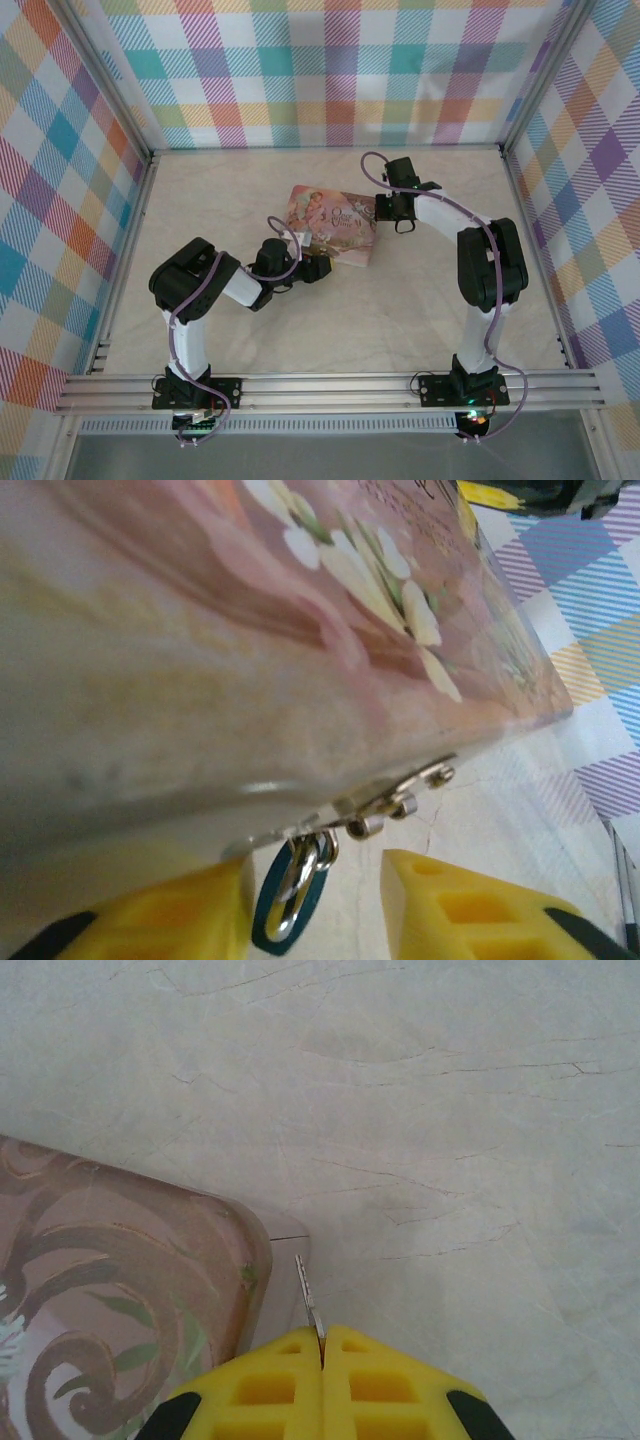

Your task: Unlock the padlock with the key

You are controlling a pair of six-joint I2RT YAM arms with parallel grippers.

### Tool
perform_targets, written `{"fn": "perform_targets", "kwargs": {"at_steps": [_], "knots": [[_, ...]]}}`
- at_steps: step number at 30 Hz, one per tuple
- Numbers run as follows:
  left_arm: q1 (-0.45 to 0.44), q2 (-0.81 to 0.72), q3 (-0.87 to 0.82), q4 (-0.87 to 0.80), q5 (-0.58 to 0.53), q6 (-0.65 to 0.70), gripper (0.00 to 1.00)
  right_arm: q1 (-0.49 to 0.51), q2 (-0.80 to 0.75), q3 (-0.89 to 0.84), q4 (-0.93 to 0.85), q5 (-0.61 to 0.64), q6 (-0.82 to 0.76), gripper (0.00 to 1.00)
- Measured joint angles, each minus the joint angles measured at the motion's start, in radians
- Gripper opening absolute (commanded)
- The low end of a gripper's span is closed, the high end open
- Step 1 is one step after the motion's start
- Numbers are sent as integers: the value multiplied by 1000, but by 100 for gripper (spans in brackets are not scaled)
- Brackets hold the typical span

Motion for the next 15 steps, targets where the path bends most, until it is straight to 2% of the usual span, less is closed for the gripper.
{"fn": "perform_targets", "kwargs": {"at_steps": [10, 15], "knots": [[-7, 42, 29, 55, 16, -38, 52, 2, 0, 0, 6, 12, 0, 0], [-7, 48, 22, 86, 23, -64, 52, 2, 0, 0, 6, 13, 0, 0]]}}
